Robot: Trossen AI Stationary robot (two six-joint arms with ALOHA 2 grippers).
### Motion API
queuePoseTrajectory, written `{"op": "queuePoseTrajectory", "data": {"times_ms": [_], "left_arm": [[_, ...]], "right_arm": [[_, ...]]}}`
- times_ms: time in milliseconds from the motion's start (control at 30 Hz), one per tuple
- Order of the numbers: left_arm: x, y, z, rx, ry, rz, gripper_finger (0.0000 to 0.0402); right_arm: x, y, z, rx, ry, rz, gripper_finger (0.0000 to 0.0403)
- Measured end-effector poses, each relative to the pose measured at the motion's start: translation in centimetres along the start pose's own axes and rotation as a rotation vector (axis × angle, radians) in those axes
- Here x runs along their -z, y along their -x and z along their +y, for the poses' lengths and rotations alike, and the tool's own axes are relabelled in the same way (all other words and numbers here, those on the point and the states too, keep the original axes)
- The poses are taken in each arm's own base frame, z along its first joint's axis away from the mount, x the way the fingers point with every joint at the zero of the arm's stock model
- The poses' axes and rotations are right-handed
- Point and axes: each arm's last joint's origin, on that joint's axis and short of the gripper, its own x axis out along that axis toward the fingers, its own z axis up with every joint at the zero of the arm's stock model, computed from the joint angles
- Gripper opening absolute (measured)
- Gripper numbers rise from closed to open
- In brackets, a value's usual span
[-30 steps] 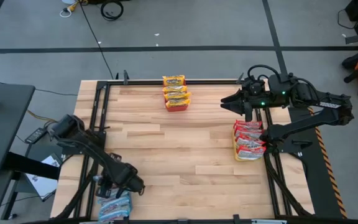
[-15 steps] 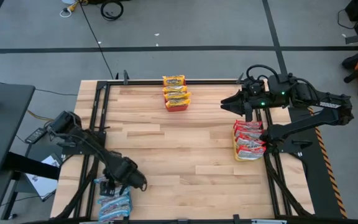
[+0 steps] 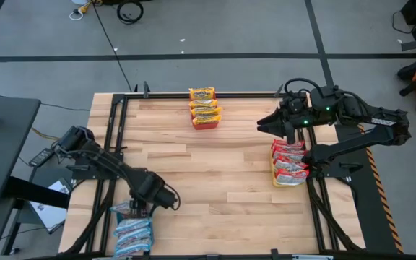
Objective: Sort Maruchan noodles
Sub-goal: Put the blue noodle pack into the blue bin, then adjust the blue bin
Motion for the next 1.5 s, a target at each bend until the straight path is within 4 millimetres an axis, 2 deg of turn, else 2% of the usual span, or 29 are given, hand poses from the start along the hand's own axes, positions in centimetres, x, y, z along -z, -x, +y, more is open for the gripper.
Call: {"op": "queuePoseTrajectory", "data": {"times_ms": [200, 333, 567, 800, 933, 1033, 1200, 1300, 1400, 1500], "left_arm": [[-1.0, -0.1, -3.3, 0.239, -0.086, -0.143, 0.0127], [-1.1, -0.1, -4.8, 0.289, -0.087, -0.217, 0.0106], [0.0, -0.3, -4.5, 0.199, 0.025, -0.175, 0.0107], [1.8, 2.0, -3.2, 0.229, 0.109, -0.23, 0.0143], [2.8, 2.4, -2.9, 0.233, 0.194, -0.199, 0.0146], [3.1, 1.3, -3.5, 0.262, 0.173, -0.134, 0.0133], [2.6, -2.2, -3.8, 0.317, 0.154, -0.088, 0.0104], [2.7, -3.0, -3.6, 0.308, 0.169, -0.059, 0.0091], [2.9, -2.4, -3.2, 0.261, 0.212, -0.073, 0.0088], [3.3, 0.1, -3.4, 0.22, 0.235, -0.138, 0.0094]], "right_arm": [[0.1, 0.0, 0.1, -0.031, -0.008, 0.032, 0.0172], [0.3, 0.0, 0.1, -0.03, -0.004, 0.049, 0.0172], [0.4, 0.0, 0.1, -0.024, 0.014, 0.052, 0.0172], [0.4, 0.0, 0.1, -0.023, 0.016, 0.051, 0.0172], [0.5, 0.0, 0.0, -0.02, 0.016, 0.061, 0.0172], [0.6, 0.1, -0.1, -0.014, 0.023, 0.07, 0.0172], [0.6, 0.1, -0.1, -0.013, 0.023, 0.072, 0.0172], [0.6, 0.1, -0.1, -0.013, 0.029, 0.073, 0.0172], [0.6, 0.1, -0.1, -0.013, 0.047, 0.073, 0.0172], [0.6, 0.1, -0.1, -0.005, 0.049, 0.067, 0.0172]]}}
